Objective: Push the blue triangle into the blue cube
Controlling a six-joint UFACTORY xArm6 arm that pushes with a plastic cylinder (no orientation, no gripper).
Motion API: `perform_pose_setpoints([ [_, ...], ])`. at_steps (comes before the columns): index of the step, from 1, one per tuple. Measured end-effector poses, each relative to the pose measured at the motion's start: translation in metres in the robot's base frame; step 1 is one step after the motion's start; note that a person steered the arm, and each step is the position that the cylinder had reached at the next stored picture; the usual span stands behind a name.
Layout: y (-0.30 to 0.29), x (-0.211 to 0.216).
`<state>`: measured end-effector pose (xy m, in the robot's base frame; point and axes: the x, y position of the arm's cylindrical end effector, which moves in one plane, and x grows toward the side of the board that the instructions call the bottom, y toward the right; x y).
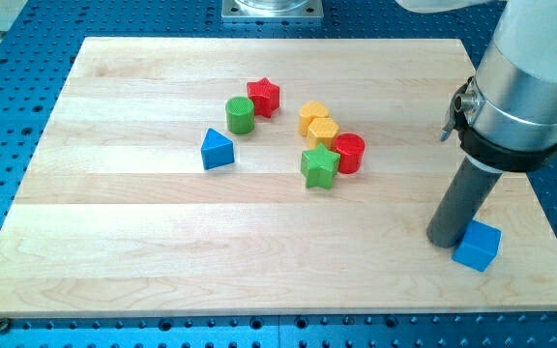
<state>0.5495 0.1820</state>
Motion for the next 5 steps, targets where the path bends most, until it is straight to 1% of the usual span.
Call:
perform_pose_setpoints([
  [1, -0.027, 0.002],
  [2, -0.142, -0.001],
  [3, -0.241, -0.012],
  [4, -0.308, -0.035],
  [5, -0.396, -0.07],
])
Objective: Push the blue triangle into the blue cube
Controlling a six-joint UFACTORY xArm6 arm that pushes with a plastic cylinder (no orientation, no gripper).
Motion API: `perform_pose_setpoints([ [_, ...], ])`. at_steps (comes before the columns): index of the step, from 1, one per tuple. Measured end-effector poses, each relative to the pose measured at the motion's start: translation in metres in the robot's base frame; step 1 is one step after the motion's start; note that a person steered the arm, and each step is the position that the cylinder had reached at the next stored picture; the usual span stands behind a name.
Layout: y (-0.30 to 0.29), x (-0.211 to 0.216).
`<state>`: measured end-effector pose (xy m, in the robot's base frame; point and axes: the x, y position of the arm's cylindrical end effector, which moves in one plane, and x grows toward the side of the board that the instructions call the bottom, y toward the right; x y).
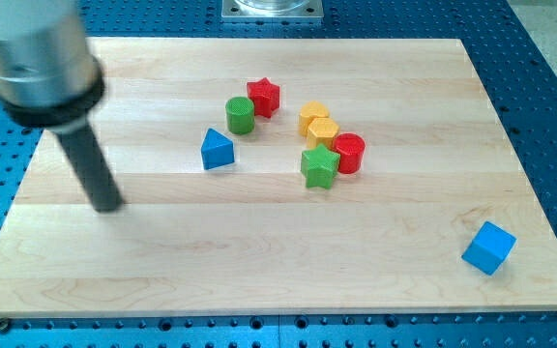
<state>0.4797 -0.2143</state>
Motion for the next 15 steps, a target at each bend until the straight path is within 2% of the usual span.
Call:
perform_pose_setpoints([
  [1, 0.016, -0.051],
  [3, 0.143, -0.058],
  [4, 0.138, -0.073],
  [5, 0.2, 0.007],
  [6, 0.206, 0.06],
  [7, 0.117, 0.013],
  [8, 0.104, -0.059],
  [9, 0.164, -0.058],
  [10, 0.222, 0.027],
  [11, 0.243, 0.063],
  [12, 0.176, 0.04],
  [13, 0.195, 0.008],
  [14, 0.306, 0.02],
  [15, 0.373, 0.026],
])
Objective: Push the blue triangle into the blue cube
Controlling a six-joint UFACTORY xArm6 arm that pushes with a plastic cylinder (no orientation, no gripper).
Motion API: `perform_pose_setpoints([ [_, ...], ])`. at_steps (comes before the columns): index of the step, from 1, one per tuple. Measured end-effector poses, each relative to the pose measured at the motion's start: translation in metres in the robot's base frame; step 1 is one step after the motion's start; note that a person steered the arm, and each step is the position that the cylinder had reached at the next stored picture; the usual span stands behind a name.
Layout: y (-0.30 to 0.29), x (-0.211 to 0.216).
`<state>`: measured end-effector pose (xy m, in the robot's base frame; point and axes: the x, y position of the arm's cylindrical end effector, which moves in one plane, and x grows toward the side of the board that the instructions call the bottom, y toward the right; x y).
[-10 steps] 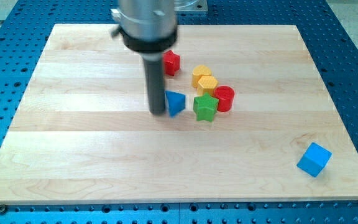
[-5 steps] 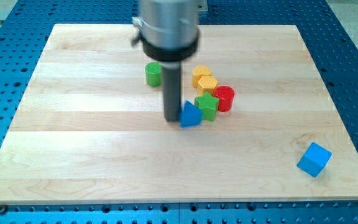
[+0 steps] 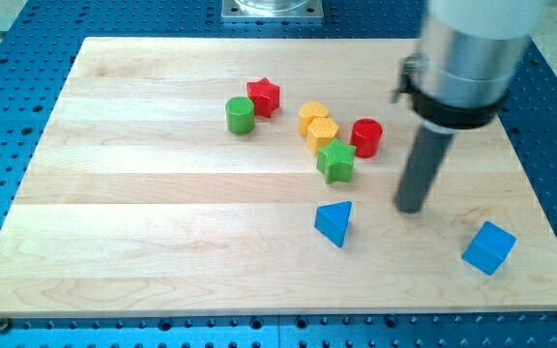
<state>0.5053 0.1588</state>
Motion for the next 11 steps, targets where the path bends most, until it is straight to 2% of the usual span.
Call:
perform_pose_setpoints([
  [1, -0.076, -0.021],
  [2, -0.133, 0.002],
  [3, -0.129, 0.014],
  [4, -0.059, 0.015],
  [5, -0.055, 0.013],
  [6, -0.122, 0.006],
  [7, -0.122, 0.037],
  [8, -0.087, 0.043],
  [9, -0.013, 0.043],
  [10, -0.013, 0.043],
  [11, -0.047, 0.051],
])
